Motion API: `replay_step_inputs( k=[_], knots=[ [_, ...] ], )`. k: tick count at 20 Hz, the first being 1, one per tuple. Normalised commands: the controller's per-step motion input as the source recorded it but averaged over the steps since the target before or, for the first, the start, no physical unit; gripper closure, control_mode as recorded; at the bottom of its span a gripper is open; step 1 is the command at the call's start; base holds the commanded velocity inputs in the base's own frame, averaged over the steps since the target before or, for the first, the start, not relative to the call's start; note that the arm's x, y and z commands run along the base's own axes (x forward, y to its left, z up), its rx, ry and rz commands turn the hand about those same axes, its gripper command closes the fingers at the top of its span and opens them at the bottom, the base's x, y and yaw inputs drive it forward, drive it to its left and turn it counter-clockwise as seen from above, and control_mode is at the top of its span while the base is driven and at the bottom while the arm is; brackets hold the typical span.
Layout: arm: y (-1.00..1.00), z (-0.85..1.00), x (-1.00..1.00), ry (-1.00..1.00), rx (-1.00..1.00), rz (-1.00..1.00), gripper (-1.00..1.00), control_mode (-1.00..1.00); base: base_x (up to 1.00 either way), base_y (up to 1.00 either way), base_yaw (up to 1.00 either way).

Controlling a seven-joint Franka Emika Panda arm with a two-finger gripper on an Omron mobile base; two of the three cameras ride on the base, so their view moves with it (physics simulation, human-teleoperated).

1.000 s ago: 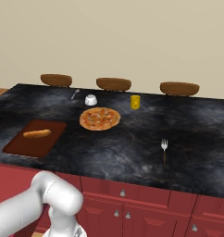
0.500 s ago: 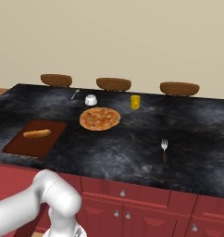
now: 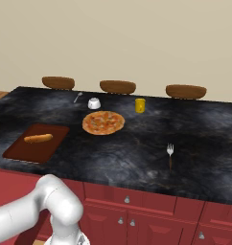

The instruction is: Take the pizza cutter from the drawer on the left and place it on the dining counter for cutting.

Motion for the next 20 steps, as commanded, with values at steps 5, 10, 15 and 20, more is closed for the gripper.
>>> replay_step_inputs(
  k=[5,10,15,20],
  knots=[
    [0.0,-0.26,0.01,0.0,0.0,0.0,-1.0,-1.0,0.0,0.0,0.0],
    [0.0,-0.23,0.0,0.0,0.0,0.0,-1.0,-1.0,0.0,0.0,0.0],
    [0.02,-0.2,0.0,0.0,0.0,0.0,-1.0,-1.0,0.0,0.0,0.0],
    [0.24,-0.17,0.0,0.0,0.0,0.0,-1.0,-1.0,0.0,0.0,0.0]
  ],
)
